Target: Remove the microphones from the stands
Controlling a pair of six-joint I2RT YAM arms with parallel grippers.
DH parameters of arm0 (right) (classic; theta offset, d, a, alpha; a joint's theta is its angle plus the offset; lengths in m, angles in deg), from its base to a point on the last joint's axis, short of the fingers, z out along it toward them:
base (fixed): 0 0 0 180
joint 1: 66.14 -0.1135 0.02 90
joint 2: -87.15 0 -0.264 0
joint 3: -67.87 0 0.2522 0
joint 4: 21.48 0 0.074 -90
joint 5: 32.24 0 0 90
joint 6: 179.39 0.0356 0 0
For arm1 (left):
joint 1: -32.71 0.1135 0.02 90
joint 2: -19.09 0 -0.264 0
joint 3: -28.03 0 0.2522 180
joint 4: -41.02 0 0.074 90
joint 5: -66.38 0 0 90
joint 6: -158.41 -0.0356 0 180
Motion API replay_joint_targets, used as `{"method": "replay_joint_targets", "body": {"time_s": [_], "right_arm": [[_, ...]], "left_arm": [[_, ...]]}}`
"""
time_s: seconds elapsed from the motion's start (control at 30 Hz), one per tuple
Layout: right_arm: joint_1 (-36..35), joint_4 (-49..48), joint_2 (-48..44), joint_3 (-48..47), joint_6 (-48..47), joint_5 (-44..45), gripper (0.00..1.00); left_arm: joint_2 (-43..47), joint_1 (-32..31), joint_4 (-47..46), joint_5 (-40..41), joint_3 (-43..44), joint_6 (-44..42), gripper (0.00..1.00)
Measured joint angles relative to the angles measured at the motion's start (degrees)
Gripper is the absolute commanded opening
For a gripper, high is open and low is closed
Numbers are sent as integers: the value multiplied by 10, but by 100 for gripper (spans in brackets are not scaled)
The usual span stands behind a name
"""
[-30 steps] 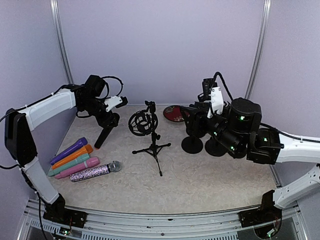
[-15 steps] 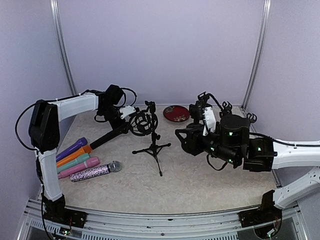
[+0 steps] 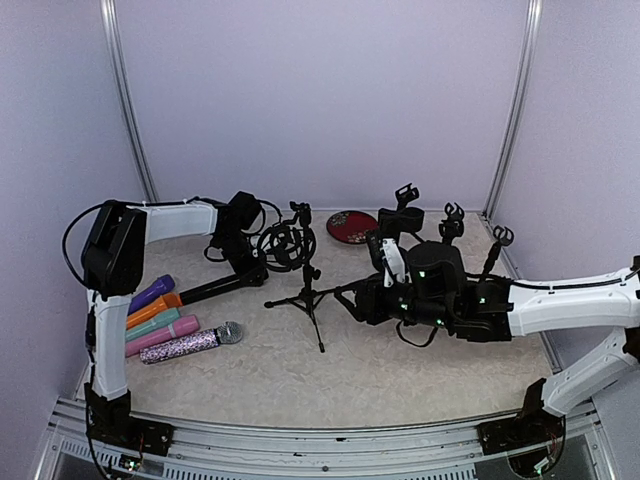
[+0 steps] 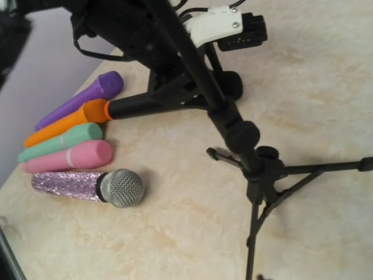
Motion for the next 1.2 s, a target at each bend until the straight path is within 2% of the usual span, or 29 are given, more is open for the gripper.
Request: {"method": "replay_joint_targets", "body": {"time_s": [0.17,0.27,0.33,0.4,0.43,0.7,0.97,1.2], "right_arm": [[37,-38,35,6,30,-60,53],[57,-57,54,15,44,-96,53],[64,-68,60,18,50,-116,54],[81,-85,77,18,55,-138,56],[87,-93,83,18,58,-150,57],[125,-162,157,7,81,-238,63],[148,-236,223,-12,112,-299,63],[161,-289,275,-52,132,-336,62]], "left_arm": [[-5,2,-11,4,-3,12,44],[-5,6,-20,5,-7,16,56],[-3,9,-31,3,-14,17,70],[-2,12,-42,4,-24,15,96],[-2,14,-43,5,-31,14,98],[33,28,-7,-21,-33,15,99],[170,38,47,-61,11,19,99],[308,107,73,-89,0,41,99]]}}
